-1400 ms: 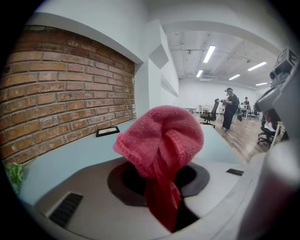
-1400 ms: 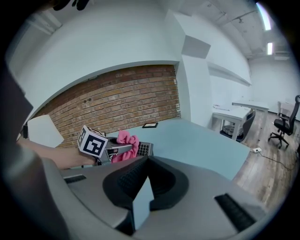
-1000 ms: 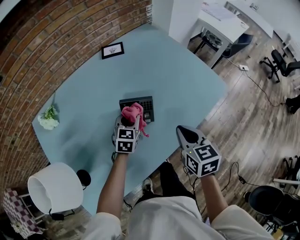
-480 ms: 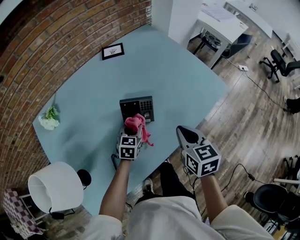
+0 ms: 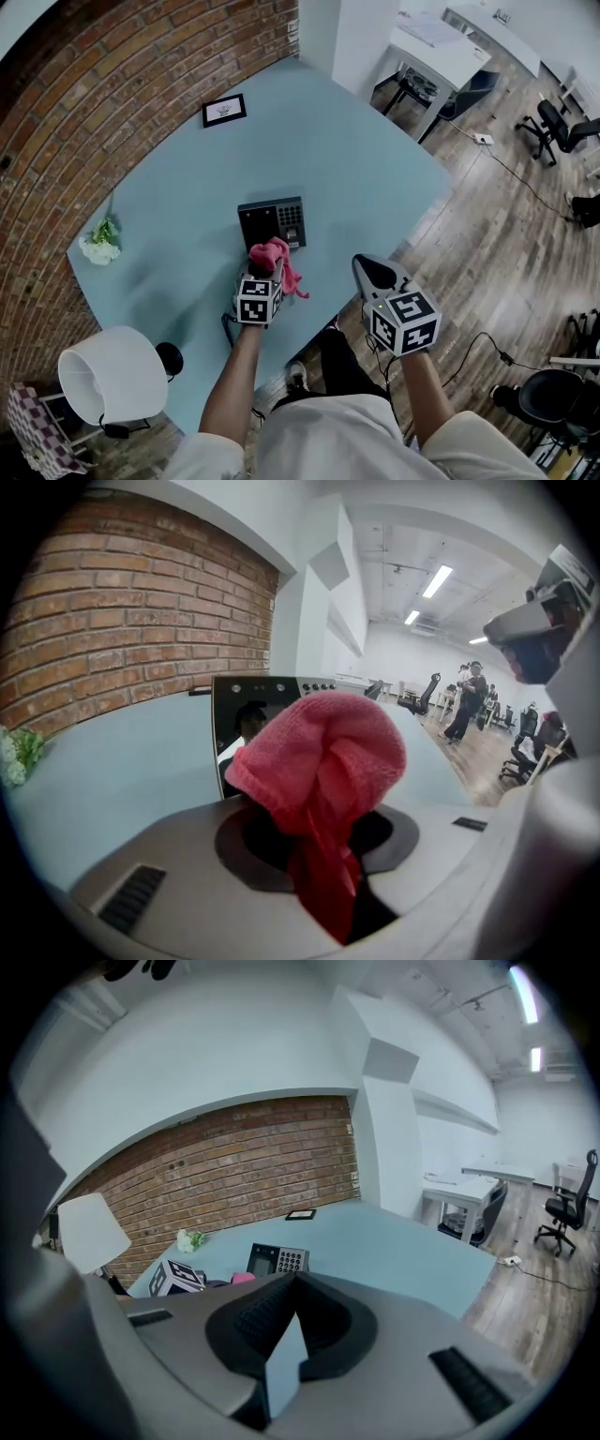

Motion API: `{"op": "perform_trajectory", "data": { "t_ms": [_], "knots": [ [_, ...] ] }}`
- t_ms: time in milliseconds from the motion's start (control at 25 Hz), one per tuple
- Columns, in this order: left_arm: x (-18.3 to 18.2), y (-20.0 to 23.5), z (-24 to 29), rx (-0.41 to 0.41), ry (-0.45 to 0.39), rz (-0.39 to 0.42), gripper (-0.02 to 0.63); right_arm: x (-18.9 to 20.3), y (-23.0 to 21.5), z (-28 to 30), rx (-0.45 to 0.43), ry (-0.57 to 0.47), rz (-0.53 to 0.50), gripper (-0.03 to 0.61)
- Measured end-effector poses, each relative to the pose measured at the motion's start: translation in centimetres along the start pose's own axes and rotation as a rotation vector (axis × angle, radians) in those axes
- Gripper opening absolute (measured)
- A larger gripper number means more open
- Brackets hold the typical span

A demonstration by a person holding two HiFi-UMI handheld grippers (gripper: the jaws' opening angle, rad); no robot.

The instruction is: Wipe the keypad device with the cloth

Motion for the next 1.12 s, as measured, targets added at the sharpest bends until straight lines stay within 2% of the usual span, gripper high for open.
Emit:
{"op": "perform_trajectory", "data": {
  "t_ms": [320, 600, 760, 1120],
  "knots": [
    [-8.5, 0.6, -1.5, -0.011, -0.189, 0.052, 0.144, -0.4, -0.1, -0.6, 0.005, -0.018, 0.003, 0.02],
    [-13.8, 1.6, 0.1, -0.008, -0.238, 0.071, 0.146, -0.3, -1.0, -0.7, 0.015, -0.009, 0.005, 0.02],
    [-14.7, 1.9, 1.6, -0.011, -0.228, 0.077, 0.146, -0.1, -1.8, -0.5, 0.022, 0.002, 0.009, 0.02],
    [-13.7, 1.3, 3.4, 0.002, -0.188, 0.109, 0.147, 0.2, -2.5, 0.5, 0.023, 0.027, 0.013, 0.02]
  ]
}}
Point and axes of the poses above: the fingertips, and each gripper's own axes: z forward along the fingers, y to its left, x out of its underside, the point moved 2 cm from there along -z, backward along the fingers, and after that the axes turned 8 degrees about z, right-handed, at the moved point
